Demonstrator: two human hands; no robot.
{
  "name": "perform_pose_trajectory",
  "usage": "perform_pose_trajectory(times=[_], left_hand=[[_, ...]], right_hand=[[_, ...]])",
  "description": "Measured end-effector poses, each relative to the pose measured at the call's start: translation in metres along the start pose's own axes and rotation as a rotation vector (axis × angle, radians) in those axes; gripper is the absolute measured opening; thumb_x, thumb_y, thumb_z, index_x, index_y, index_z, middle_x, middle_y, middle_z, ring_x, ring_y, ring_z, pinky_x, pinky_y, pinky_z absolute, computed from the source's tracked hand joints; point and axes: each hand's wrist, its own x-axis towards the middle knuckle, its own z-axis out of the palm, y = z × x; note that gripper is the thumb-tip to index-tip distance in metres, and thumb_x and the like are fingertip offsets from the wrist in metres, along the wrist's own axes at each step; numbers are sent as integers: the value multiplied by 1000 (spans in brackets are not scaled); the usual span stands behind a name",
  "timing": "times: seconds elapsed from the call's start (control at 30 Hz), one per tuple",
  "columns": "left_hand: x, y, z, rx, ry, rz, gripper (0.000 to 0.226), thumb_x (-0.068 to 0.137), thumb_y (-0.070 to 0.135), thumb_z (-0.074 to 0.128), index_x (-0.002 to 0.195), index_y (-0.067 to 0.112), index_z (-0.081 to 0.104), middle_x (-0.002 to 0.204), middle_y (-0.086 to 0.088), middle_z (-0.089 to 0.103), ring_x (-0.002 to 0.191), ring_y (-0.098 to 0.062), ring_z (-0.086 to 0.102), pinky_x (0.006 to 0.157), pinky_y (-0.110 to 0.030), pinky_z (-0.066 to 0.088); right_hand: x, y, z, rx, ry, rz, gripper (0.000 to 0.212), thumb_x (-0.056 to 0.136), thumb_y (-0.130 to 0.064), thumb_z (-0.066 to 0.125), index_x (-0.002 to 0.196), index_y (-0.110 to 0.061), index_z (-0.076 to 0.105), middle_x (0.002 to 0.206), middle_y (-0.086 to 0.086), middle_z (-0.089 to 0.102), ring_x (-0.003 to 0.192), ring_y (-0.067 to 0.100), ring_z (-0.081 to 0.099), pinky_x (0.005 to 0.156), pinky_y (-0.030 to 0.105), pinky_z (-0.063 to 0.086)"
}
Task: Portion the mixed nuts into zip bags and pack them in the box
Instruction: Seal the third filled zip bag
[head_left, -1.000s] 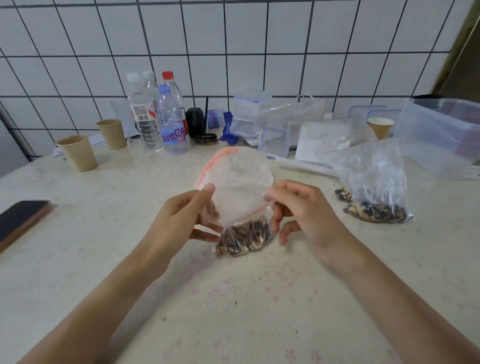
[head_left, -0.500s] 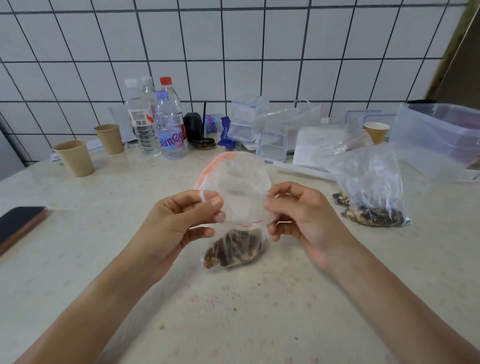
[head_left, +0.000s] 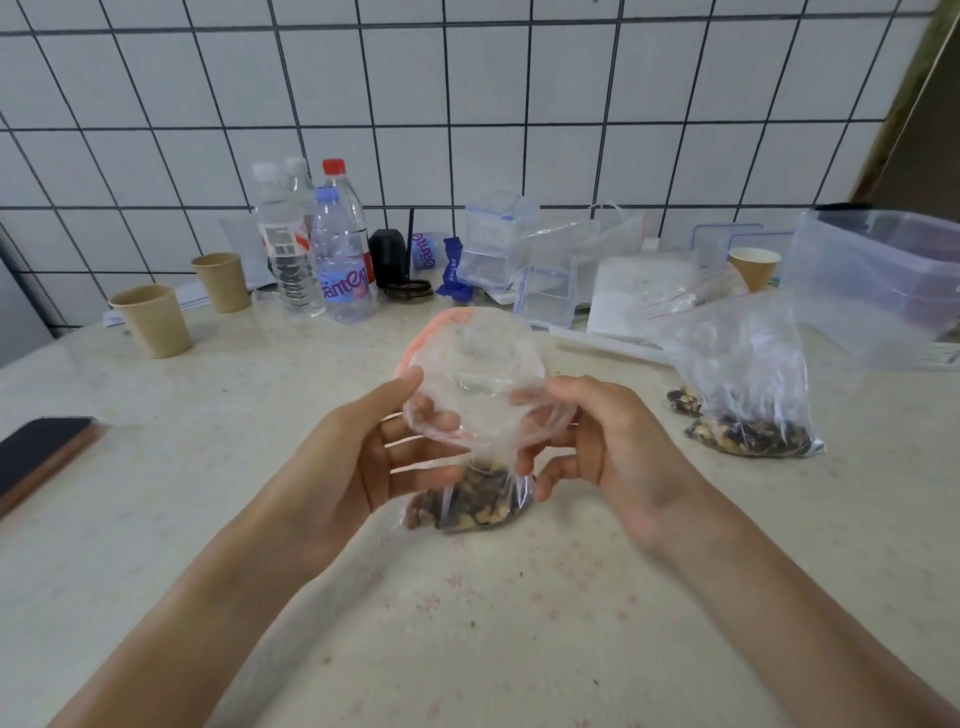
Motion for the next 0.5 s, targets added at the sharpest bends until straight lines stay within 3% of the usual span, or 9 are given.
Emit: perform_pose_trajectory(times=[0.07,0.13,0.27,0.33,0.5], left_hand=[[0,3,-4,-125,-64,23,33,89,33,71,111,9,76,110,-18,74,94,-28,75,75,-37,63],[1,3,-8,-182,-98,57,28,87,27,73,108,10,79,101,-9,74,89,-22,75,76,-35,62],[0,2,-5,-81,-74,142,44,66,39,95,103,19,82,89,2,75,78,-9,73,64,-24,61],[0,1,-3,2,3,184,46,56,44,99,92,20,82,82,1,73,70,-7,71,57,-21,58],[-2,-5,1,84,154,288,11,67,24,85,68,22,74,78,-5,71,65,-11,71,52,-22,56]], right_hand=[[1,-3,-4,121,-90,36,42,95,-30,48,100,-2,79,82,16,69,70,33,65,53,37,52],[2,-7,-9,158,-116,50,44,92,-29,51,108,7,74,85,17,72,71,33,68,53,36,53],[-2,-13,-14,78,-108,3,22,90,-19,65,101,-6,79,87,18,75,72,32,72,54,33,57],[-2,-11,-13,-30,-77,-22,11,90,-14,70,95,-7,77,82,18,74,72,32,73,58,34,58],[-2,-2,0,-488,166,-244,9,97,-11,70,90,-10,64,73,7,75,66,21,72,66,42,63]])
